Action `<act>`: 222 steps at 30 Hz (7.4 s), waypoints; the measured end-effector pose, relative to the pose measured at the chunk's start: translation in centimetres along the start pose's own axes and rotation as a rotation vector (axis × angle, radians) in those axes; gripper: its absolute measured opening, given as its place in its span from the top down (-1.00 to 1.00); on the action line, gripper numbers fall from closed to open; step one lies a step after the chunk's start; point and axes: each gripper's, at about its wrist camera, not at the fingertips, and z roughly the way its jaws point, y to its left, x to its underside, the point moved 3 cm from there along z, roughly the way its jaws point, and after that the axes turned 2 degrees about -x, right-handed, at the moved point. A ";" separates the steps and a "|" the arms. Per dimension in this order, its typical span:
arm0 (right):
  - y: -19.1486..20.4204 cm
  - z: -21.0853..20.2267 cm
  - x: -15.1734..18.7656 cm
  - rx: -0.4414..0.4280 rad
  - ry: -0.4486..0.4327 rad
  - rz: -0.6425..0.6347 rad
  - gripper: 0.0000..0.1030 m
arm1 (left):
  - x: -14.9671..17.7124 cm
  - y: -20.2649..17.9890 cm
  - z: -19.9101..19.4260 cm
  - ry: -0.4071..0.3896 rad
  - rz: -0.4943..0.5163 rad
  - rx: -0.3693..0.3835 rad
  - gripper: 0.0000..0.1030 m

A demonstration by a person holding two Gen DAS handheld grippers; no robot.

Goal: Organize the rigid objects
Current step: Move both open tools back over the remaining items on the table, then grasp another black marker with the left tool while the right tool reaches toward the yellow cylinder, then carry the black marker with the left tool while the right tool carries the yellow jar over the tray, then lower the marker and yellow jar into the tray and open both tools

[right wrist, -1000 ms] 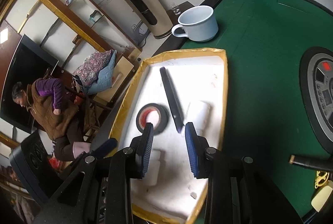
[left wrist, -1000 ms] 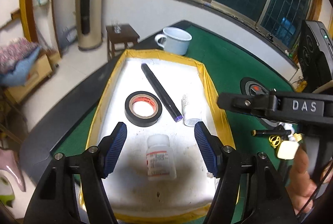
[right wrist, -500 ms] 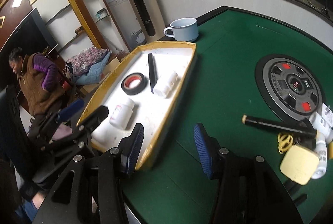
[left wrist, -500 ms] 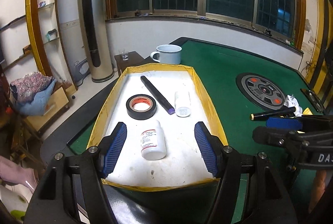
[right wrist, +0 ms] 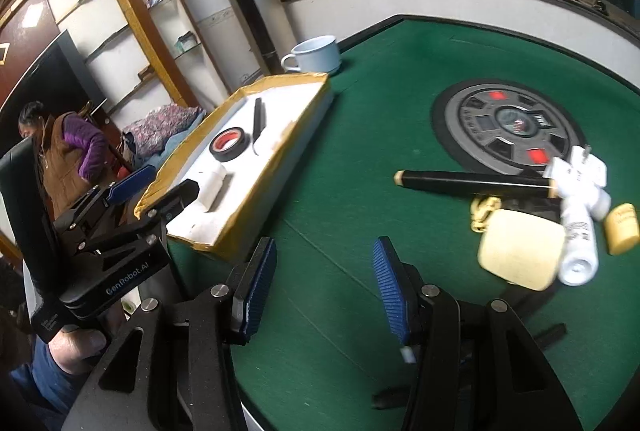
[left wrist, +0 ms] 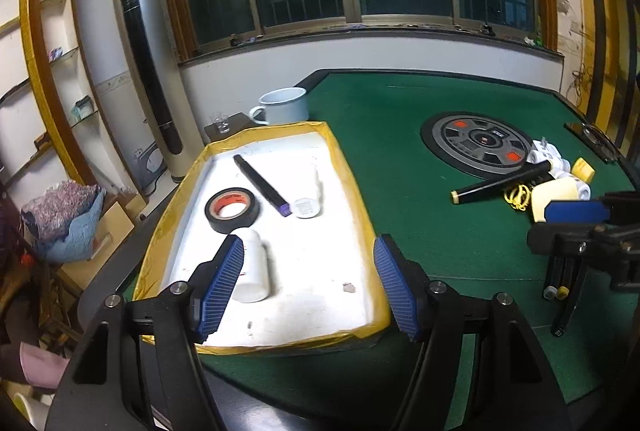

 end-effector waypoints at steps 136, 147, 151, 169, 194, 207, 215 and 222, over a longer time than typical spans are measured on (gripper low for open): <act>-0.8 -1.3 -1.9 0.098 -0.132 0.014 0.28 | -2.8 -1.5 0.5 -0.055 -0.026 0.165 0.76; 4.3 1.5 -2.6 0.053 -0.095 -0.067 0.28 | -2.0 2.2 1.3 -0.051 -0.090 0.124 0.76; 5.8 2.5 -2.8 0.042 -0.081 -0.091 0.28 | -1.7 3.6 1.8 -0.046 -0.116 0.121 0.76; 11.8 9.2 -3.7 0.043 0.007 -0.202 0.28 | 1.1 12.0 6.4 0.068 -0.308 0.059 0.76; 12.6 13.3 -2.6 0.056 0.111 -0.245 0.27 | 2.0 12.1 8.8 0.145 -0.268 0.050 0.75; 13.2 12.8 -2.6 0.056 0.111 -0.276 0.26 | 2.1 12.4 8.5 0.159 -0.294 0.078 0.58; 13.0 11.7 -2.8 0.044 0.086 -0.263 0.26 | 1.7 12.1 7.4 0.146 -0.291 0.064 0.38; 12.6 10.2 -2.7 0.026 0.065 -0.236 0.26 | 1.0 11.4 5.7 0.120 -0.277 0.060 0.38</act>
